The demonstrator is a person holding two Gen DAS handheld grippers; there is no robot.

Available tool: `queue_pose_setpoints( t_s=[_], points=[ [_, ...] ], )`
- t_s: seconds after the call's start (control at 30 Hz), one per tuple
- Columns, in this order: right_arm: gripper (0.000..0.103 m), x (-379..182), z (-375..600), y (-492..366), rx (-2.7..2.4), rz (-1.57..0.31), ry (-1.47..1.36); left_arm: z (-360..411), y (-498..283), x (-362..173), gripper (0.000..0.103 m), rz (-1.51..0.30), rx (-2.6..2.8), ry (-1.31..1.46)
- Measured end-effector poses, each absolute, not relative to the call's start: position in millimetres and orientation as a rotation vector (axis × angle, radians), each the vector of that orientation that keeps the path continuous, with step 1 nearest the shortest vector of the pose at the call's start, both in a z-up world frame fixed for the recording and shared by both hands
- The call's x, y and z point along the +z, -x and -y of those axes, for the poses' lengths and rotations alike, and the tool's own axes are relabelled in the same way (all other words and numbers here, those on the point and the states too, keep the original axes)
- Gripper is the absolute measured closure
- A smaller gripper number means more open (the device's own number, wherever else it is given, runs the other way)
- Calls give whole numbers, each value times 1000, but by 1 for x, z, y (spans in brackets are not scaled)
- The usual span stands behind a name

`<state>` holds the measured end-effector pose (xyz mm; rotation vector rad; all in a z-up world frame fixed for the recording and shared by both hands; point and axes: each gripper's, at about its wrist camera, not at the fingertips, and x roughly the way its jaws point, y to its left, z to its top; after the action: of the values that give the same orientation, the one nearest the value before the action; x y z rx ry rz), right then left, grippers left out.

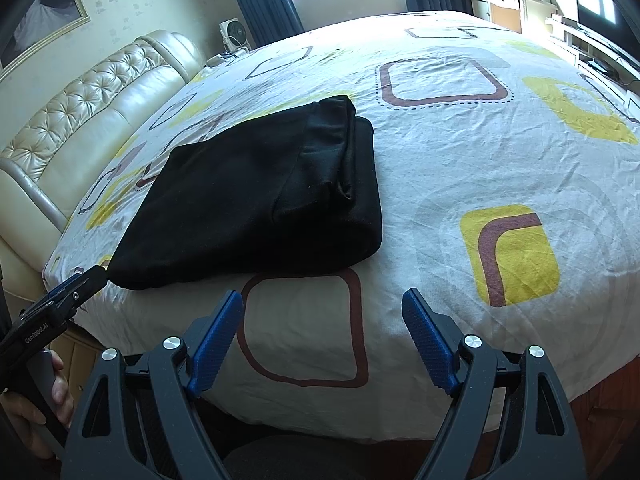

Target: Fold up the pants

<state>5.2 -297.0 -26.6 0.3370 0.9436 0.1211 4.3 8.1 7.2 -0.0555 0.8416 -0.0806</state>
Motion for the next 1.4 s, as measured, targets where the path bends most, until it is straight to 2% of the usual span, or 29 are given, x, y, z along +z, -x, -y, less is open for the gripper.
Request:
queue_pose_setpoints(
  t_s=[1.4],
  points=[
    [22,-33,293,-6,134,-971,-338,-6,-2,21,10,-804,-51,43]
  ],
)
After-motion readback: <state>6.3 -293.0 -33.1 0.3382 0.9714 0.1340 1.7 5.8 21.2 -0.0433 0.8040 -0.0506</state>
